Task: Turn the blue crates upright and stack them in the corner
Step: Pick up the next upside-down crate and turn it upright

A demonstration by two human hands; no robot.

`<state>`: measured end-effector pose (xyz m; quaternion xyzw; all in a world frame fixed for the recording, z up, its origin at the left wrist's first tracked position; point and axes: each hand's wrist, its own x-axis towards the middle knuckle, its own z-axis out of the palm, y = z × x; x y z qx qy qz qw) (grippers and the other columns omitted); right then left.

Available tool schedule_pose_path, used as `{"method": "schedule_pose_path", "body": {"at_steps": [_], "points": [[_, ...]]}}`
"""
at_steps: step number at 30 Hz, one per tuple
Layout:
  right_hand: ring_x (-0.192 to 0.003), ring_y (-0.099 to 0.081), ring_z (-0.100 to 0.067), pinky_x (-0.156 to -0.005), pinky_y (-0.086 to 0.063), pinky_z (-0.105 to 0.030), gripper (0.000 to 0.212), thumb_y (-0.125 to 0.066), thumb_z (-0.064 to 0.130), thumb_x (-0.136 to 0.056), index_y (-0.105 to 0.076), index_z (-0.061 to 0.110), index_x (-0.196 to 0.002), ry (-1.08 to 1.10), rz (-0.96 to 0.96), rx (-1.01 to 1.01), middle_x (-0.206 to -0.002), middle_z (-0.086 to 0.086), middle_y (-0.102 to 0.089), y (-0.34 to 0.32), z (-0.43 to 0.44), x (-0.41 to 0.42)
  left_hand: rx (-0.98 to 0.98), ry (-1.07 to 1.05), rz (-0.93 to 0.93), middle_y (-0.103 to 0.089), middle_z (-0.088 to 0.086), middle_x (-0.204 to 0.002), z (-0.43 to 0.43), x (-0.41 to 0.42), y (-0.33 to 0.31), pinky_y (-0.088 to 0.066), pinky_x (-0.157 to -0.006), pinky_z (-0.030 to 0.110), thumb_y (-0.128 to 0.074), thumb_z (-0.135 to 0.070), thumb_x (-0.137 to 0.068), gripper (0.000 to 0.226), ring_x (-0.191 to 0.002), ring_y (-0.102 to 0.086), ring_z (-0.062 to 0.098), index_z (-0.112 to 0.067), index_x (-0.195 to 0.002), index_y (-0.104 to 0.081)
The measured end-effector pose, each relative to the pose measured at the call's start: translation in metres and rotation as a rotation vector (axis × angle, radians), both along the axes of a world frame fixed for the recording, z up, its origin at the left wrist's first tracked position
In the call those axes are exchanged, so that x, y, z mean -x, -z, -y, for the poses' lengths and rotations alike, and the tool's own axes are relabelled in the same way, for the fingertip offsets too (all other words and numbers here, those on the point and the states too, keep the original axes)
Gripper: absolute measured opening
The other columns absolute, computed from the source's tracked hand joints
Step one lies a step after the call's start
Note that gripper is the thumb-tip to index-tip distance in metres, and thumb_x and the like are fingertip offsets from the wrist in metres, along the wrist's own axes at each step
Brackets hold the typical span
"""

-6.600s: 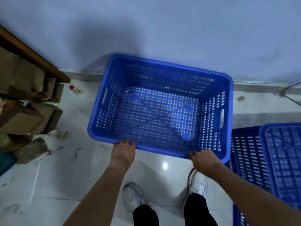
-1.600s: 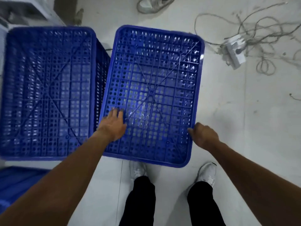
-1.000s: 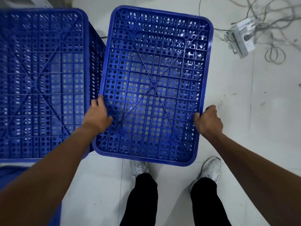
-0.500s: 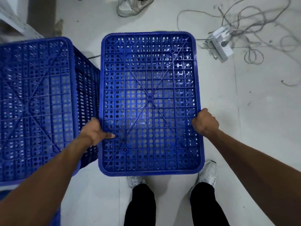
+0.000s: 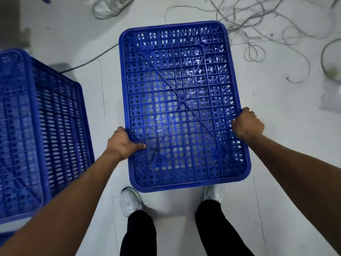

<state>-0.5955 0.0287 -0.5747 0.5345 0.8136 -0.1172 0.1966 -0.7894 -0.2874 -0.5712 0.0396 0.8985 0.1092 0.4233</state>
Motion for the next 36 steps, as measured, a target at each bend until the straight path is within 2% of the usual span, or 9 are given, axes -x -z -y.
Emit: {"method": "schedule_pose_path", "body": {"at_steps": [4, 8, 15, 18, 21, 26, 32, 34, 36], "points": [[-0.109, -0.059, -0.042, -0.086, -0.046, -0.044, 0.040, -0.055, 0.024, -0.095, -0.045, 0.003, -0.127, 0.023, 0.009, 0.039, -0.122, -0.021, -0.057, 0.002, -0.032, -0.016, -0.014, -0.015, -0.046, -0.054, 0.011, -0.130, -0.033, -0.020, 0.005, -0.053, -0.095, 0.049, -0.089, -0.046, -0.064, 0.093, -0.112, -0.060, 0.034, -0.009, -0.135, -0.042], [-0.104, -0.061, -0.040, -0.082, -0.048, -0.042, 0.037, -0.056, 0.025, -0.094, -0.046, 0.006, -0.125, 0.043, -0.027, 0.091, -0.120, -0.019, -0.060, 0.008, -0.056, -0.028, 0.009, 0.006, -0.068, -0.044, 0.013, -0.135, -0.057, -0.036, 0.003, -0.049, -0.100, 0.045, -0.086, -0.040, -0.072, 0.091, -0.118, -0.055, 0.035, -0.008, -0.142, -0.037], [-0.104, -0.061, -0.039, -0.080, -0.047, -0.040, 0.033, -0.052, 0.023, -0.097, -0.047, 0.005, -0.124, 0.022, -0.079, 0.162, -0.119, -0.018, -0.060, 0.006, -0.083, -0.040, 0.084, 0.110, -0.080, -0.032, 0.016, -0.141, -0.083, -0.058, 0.002, -0.049, -0.097, 0.046, -0.078, -0.035, -0.081, 0.091, -0.115, -0.057, 0.039, -0.008, -0.148, -0.023], [-0.105, -0.060, -0.037, -0.081, -0.046, -0.039, 0.035, -0.052, 0.021, -0.096, -0.046, 0.005, -0.126, 0.057, -0.098, 0.252, -0.121, -0.017, -0.059, 0.002, -0.089, -0.040, 0.141, 0.246, -0.093, -0.002, 0.019, -0.160, -0.095, -0.072, -0.003, -0.037, -0.112, 0.045, -0.074, -0.037, -0.084, 0.112, -0.142, -0.031, 0.040, -0.007, -0.156, 0.005], [-0.106, -0.060, -0.037, -0.080, -0.046, -0.037, 0.036, -0.051, 0.019, -0.096, -0.046, 0.005, -0.128, 0.110, -0.108, 0.299, -0.122, -0.018, -0.059, -0.002, -0.089, -0.041, 0.202, 0.403, -0.105, 0.020, 0.015, -0.162, -0.112, -0.088, -0.013, -0.024, -0.120, 0.044, -0.067, -0.043, -0.087, 0.107, -0.151, 0.003, 0.037, -0.015, -0.157, 0.009], [-0.112, -0.057, -0.039, -0.085, -0.045, -0.040, 0.038, -0.054, 0.022, -0.097, -0.047, 0.002, -0.128, 0.086, -0.083, 0.253, -0.128, -0.019, -0.053, -0.020, -0.068, -0.043, 0.031, 0.477, -0.085, 0.003, 0.007, -0.165, -0.141, -0.113, -0.042, -0.022, -0.121, 0.042, -0.058, -0.037, -0.094, 0.077, -0.152, -0.005, 0.028, -0.018, -0.156, -0.017], [-0.082, -0.061, -0.030, -0.067, -0.041, -0.032, 0.021, -0.052, 0.020, -0.097, -0.059, 0.003, -0.107, 0.035, -0.184, 0.268, -0.104, -0.013, -0.066, -0.064, -0.051, -0.048, -0.158, 0.382, 0.017, -0.017, 0.002, -0.163, -0.163, -0.133, -0.089, -0.033, -0.115, 0.041, -0.052, -0.034, -0.099, 0.060, -0.142, -0.036, 0.026, -0.020, -0.153, -0.028], [-0.069, -0.055, -0.026, -0.064, -0.042, -0.033, 0.020, -0.054, 0.019, -0.096, -0.061, 0.002, -0.101, 0.028, -0.238, 0.270, -0.097, -0.013, -0.068, -0.080, -0.043, -0.044, -0.205, 0.373, 0.019, -0.021, 0.000, -0.161, -0.168, -0.133, -0.108, -0.034, -0.114, 0.040, -0.052, -0.034, -0.099, 0.056, -0.139, -0.039, 0.024, -0.023, -0.150, -0.033], [-0.070, -0.058, -0.028, -0.062, -0.041, -0.033, 0.021, -0.055, 0.022, -0.095, -0.061, 0.001, -0.098, 0.026, -0.284, 0.272, -0.092, -0.013, -0.067, -0.096, -0.035, -0.040, -0.252, 0.382, 0.013, -0.029, -0.001, -0.156, -0.173, -0.133, -0.124, -0.035, -0.113, 0.040, -0.052, -0.034, -0.099, 0.050, -0.138, -0.039, 0.024, -0.024, -0.146, -0.038]]}}
